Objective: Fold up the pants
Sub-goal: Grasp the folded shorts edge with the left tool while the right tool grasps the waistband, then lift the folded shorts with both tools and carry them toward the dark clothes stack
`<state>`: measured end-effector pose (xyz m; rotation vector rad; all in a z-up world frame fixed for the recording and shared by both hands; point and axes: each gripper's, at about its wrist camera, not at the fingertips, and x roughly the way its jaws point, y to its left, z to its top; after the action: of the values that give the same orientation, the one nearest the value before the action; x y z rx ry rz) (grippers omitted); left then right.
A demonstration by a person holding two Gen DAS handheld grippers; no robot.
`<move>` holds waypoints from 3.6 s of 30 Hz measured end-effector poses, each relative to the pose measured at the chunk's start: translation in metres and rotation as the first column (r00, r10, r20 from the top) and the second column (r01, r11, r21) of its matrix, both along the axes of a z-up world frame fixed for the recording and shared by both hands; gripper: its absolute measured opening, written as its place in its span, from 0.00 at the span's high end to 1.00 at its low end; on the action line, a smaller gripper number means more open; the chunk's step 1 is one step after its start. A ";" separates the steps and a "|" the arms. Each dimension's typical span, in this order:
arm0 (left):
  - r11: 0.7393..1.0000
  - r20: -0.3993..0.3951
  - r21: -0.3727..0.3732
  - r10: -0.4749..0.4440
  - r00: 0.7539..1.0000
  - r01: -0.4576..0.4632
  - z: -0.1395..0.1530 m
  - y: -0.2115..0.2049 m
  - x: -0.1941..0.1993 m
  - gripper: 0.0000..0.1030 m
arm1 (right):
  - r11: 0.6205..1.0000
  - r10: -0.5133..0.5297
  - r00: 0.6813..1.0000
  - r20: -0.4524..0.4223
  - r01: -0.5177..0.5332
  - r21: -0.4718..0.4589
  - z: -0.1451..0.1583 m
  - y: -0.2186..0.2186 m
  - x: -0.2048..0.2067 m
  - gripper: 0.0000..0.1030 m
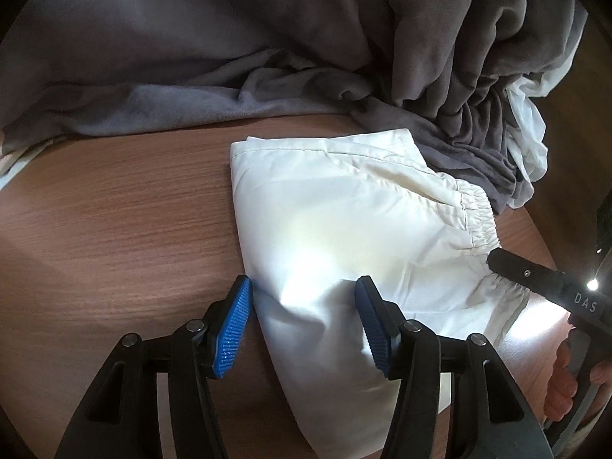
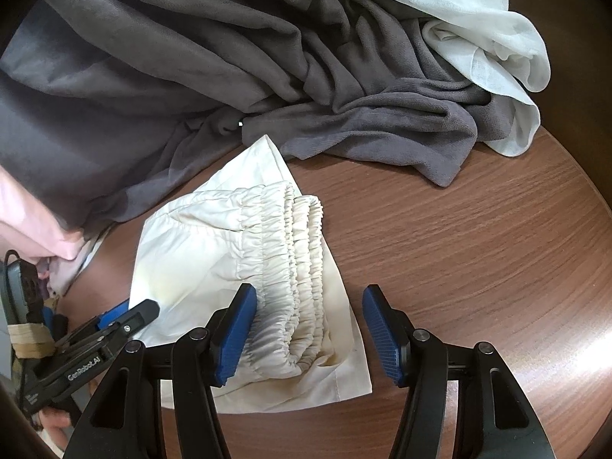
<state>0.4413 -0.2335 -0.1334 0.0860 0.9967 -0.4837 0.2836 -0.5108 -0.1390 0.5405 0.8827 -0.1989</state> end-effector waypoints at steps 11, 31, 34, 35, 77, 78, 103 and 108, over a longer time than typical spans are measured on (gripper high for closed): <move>0.999 0.013 0.027 -0.018 1.000 0.018 -0.002 -0.006 0.003 0.53 | 0.999 0.004 1.000 0.017 -0.004 0.033 -0.003 -0.003 0.001 0.43; 0.999 0.082 -0.026 -0.043 0.996 0.046 0.038 -0.004 -0.024 0.90 | 0.998 0.043 0.995 0.085 -0.039 -0.054 0.029 0.034 -0.013 0.79; 0.998 0.112 -0.034 -0.050 0.993 0.054 0.058 0.002 -0.041 0.90 | 0.997 0.056 0.995 0.089 -0.050 -0.061 0.035 0.042 -0.025 0.80; 0.998 0.119 -0.036 -0.052 0.992 0.056 0.064 0.004 -0.047 0.91 | 0.997 0.057 0.994 0.089 -0.051 -0.061 0.036 0.045 -0.030 0.80; 0.998 0.385 -0.053 0.007 0.923 0.014 0.203 0.302 -0.130 0.93 | 0.954 0.282 0.900 0.333 -0.224 -0.202 0.158 0.348 -0.065 0.87; 0.999 0.380 -0.047 -0.007 0.925 0.026 0.204 0.310 -0.128 0.93 | 0.959 0.264 0.904 0.337 -0.207 -0.195 0.157 0.363 -0.062 0.87; 0.997 0.389 -0.036 -0.053 0.920 0.073 0.256 0.372 -0.087 0.94 | 0.973 0.222 0.921 0.319 -0.229 -0.015 0.133 0.441 -0.035 0.79; 0.995 0.425 -0.001 -0.092 0.900 0.102 0.270 0.360 -0.092 0.94 | 0.964 0.201 0.924 0.326 -0.246 0.101 0.120 0.434 -0.033 0.57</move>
<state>0.3488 0.1262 0.1367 0.2121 0.5579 -0.5397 0.2507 -0.0772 -0.0191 0.5784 0.6432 0.1579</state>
